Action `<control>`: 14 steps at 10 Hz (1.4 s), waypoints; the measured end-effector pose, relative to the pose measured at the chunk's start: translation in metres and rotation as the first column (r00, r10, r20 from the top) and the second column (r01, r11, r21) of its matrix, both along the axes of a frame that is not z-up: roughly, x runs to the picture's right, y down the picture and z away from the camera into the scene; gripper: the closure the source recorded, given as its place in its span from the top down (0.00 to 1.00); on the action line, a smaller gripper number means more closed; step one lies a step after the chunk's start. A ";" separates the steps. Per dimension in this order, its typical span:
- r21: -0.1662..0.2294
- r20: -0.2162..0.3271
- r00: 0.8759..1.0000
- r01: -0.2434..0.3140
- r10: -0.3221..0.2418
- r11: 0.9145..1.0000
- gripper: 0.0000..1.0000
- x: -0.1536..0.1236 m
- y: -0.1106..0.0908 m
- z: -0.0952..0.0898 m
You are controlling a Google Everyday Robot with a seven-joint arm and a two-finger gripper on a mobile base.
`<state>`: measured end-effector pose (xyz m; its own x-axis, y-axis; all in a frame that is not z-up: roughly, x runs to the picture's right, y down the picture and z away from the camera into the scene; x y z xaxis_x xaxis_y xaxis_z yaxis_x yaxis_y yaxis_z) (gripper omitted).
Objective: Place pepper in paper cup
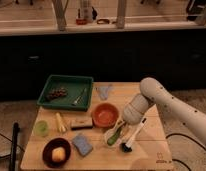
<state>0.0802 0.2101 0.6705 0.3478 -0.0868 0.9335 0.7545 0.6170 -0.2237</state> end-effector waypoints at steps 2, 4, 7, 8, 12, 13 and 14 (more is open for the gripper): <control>0.004 -0.009 1.000 0.016 -0.016 1.000 0.00 -0.006 -0.001 0.001; 0.007 -0.013 1.000 0.027 -0.027 1.000 0.03 -0.012 -0.002 0.002; 0.011 -0.038 0.999 0.030 -0.029 0.999 0.32 -0.013 0.000 0.003; 0.011 -0.041 0.999 0.030 -0.030 0.999 0.39 -0.014 0.001 0.003; -0.007 -0.036 0.999 0.011 -0.011 1.000 0.79 -0.008 0.004 0.012; -0.015 -0.023 1.000 0.007 -0.007 1.000 0.80 -0.007 0.004 0.014; -0.020 -0.016 1.000 0.005 -0.005 1.000 0.80 -0.007 0.004 0.015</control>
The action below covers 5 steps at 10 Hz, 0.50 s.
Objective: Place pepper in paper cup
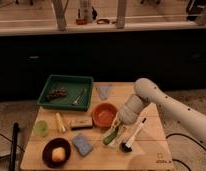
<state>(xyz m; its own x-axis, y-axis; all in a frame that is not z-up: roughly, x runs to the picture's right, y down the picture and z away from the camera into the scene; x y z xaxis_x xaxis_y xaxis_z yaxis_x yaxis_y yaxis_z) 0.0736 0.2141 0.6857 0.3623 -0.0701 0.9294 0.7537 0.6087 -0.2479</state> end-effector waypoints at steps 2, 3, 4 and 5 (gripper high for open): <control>-0.005 0.015 1.000 -0.003 0.003 1.000 0.80 0.002 -0.002 0.001; -0.007 0.022 1.000 -0.006 0.007 1.000 0.80 0.004 -0.003 0.001; -0.007 0.027 1.000 -0.009 0.009 1.000 0.80 0.005 -0.004 0.001; -0.007 0.031 0.999 -0.010 0.010 1.000 0.80 0.007 -0.006 0.001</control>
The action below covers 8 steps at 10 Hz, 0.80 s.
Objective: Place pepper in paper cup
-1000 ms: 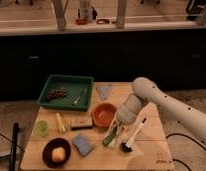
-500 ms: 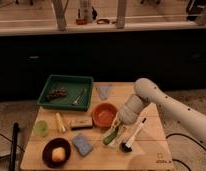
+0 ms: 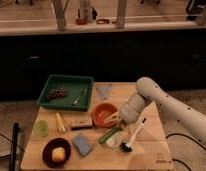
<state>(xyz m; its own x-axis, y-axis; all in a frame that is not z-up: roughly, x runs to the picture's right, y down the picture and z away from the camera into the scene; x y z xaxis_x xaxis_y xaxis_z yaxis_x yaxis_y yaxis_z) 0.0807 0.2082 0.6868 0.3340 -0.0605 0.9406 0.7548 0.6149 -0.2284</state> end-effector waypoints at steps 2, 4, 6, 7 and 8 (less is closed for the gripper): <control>0.000 0.004 1.000 0.000 0.000 1.000 0.80 0.002 -0.001 0.000; -0.002 0.006 1.000 -0.003 0.003 1.000 0.80 0.006 -0.002 -0.001; -0.002 0.006 1.000 -0.002 0.002 1.000 0.80 0.008 -0.002 -0.002; -0.002 0.006 1.000 -0.002 0.002 1.000 0.80 0.008 -0.002 -0.002; -0.002 0.007 1.000 -0.001 0.001 1.000 0.80 0.008 -0.001 -0.002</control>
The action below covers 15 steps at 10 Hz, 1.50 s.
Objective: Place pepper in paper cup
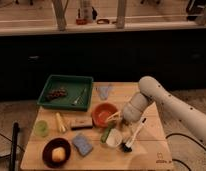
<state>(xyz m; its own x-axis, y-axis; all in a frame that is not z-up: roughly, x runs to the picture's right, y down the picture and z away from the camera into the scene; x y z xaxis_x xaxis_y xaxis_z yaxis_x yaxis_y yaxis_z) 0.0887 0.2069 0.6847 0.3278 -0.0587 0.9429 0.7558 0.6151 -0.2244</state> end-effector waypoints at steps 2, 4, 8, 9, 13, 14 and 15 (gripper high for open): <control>0.002 0.001 1.000 0.000 0.000 1.000 0.80 0.000 0.000 0.000; 0.005 0.001 1.000 0.000 0.000 1.000 0.80 0.001 -0.001 -0.001; 0.011 0.007 1.000 0.005 -0.005 1.000 0.80 0.002 -0.003 -0.001; 0.011 0.009 1.000 0.006 -0.006 1.000 0.80 0.002 -0.003 -0.001; 0.008 0.016 1.000 0.010 -0.011 1.000 0.80 0.001 -0.005 0.000; 0.007 0.015 1.000 0.010 -0.010 1.000 0.80 0.001 -0.004 0.000; 0.007 0.016 1.000 0.010 -0.010 1.000 0.80 0.001 -0.004 0.000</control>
<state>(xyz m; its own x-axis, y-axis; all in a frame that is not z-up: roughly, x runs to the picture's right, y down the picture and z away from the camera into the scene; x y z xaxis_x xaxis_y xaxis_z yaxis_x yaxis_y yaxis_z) 0.0898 0.2026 0.6848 0.3121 -0.0687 0.9475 0.7655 0.6089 -0.2080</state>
